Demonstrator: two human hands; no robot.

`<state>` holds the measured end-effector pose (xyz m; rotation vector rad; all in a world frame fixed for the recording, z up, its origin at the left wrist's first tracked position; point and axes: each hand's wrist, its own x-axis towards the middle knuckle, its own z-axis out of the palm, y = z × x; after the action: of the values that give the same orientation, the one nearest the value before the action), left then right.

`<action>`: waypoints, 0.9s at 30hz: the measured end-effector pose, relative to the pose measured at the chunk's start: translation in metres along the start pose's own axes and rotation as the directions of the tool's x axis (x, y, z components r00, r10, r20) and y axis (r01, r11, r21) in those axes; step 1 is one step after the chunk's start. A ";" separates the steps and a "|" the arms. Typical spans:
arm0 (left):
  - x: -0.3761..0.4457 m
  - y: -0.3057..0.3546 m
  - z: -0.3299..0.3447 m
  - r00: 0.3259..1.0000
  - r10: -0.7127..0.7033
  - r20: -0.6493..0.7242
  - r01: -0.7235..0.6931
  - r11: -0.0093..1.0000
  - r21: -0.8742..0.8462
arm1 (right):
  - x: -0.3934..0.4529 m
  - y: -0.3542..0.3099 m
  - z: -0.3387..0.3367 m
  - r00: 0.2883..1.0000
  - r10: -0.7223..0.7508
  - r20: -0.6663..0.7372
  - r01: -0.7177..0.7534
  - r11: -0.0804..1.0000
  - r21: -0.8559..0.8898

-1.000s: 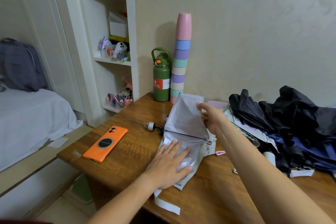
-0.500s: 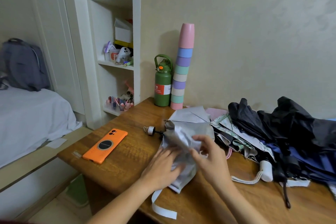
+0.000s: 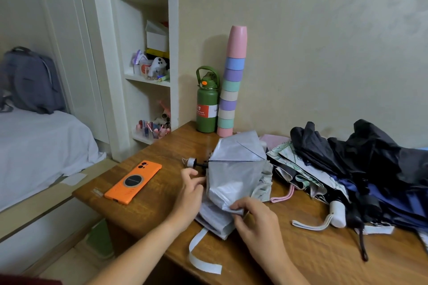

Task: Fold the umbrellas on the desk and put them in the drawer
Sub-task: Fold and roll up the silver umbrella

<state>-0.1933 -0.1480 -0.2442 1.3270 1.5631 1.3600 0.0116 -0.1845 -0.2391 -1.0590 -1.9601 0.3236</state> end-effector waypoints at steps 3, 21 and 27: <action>0.000 -0.003 -0.004 0.997 0.028 -0.069 -0.031 0.999 -0.037 | -0.001 0.001 0.003 0.998 -0.056 -0.010 0.056 0.997 -0.050; -0.001 -0.002 -0.007 0.990 0.069 0.122 -0.065 0.997 -0.030 | -0.001 0.001 0.006 0.981 -0.172 -0.089 0.133 0.933 -0.334; -0.003 0.002 -0.018 0.981 0.081 0.176 -0.082 0.997 0.002 | -0.001 -0.002 0.005 0.967 -0.228 -0.116 0.160 0.891 -0.425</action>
<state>-0.2088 -0.1564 -0.2384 1.4886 1.4117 1.2484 0.0067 -0.1853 -0.2419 -1.0955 -2.0093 -0.2971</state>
